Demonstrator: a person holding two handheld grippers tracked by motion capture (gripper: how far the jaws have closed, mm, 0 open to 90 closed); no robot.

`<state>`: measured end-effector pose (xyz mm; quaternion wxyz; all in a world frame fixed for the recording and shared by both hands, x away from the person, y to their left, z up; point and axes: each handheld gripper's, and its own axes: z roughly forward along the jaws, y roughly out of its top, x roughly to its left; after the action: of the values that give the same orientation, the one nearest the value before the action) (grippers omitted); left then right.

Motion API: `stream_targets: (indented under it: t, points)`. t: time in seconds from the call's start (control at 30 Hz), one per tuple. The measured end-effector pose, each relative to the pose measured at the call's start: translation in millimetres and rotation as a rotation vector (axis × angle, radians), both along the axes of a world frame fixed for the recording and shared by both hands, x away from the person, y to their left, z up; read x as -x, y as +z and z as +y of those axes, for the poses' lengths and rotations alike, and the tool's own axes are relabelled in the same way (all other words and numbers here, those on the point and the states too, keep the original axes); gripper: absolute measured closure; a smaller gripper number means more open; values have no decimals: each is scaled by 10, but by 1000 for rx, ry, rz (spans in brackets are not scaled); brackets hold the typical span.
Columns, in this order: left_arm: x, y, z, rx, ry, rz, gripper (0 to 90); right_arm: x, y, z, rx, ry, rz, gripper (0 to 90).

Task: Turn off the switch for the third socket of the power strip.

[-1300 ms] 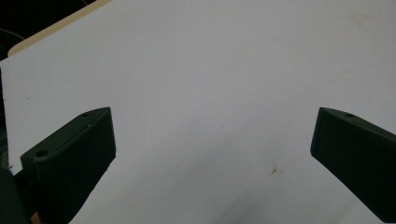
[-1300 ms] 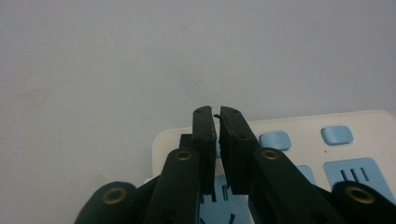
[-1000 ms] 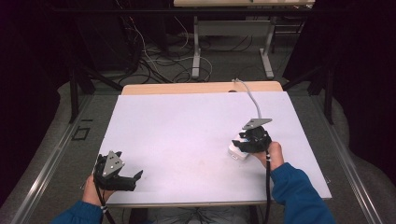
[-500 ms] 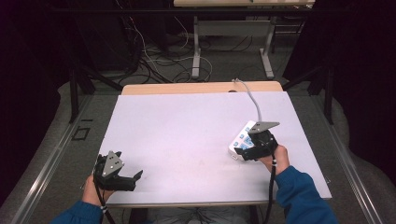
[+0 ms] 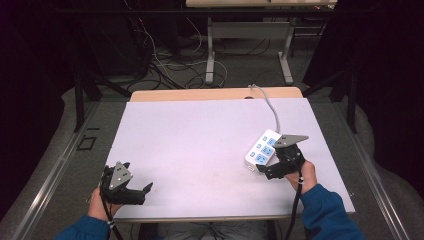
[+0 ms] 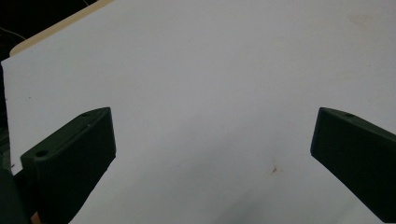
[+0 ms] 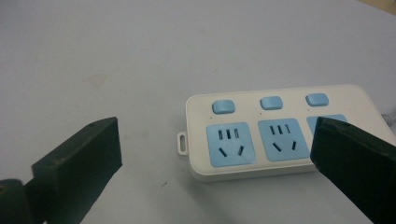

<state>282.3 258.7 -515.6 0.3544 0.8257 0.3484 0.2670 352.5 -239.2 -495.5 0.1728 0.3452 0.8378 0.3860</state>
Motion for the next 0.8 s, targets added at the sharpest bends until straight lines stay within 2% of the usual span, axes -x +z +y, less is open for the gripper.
stream_targets:
  t: [0.2,0.33,0.4,0.43,0.53,0.57,0.6,0.8]
  points:
    - [-1,-1,-1,1,1,0,0,88,4,-61,-11,-11,6,0]
    - [0,-1,-2,-1,1,0,0,130,-2,-109,-11,-18,-12,0]
    - [0,-1,-1,-1,1,0,0,154,-3,-133,-8,-16,-1,0]
    - [0,-1,-1,-1,1,0,0,165,-11,-143,-8,-22,-14,0]
    - [-1,-2,-3,-2,1,0,0,201,-22,-174,-9,-25,-9,0]
    - [-6,4,4,-15,0,-12,0,211,-26,-185,-11,-25,-12,0]
    - [-3,-3,-3,-2,1,-5,0,224,-21,-197,-7,-25,-6,0]
    - [-1,-1,-2,-1,2,0,0,275,-39,-237,-11,-38,-14,0]
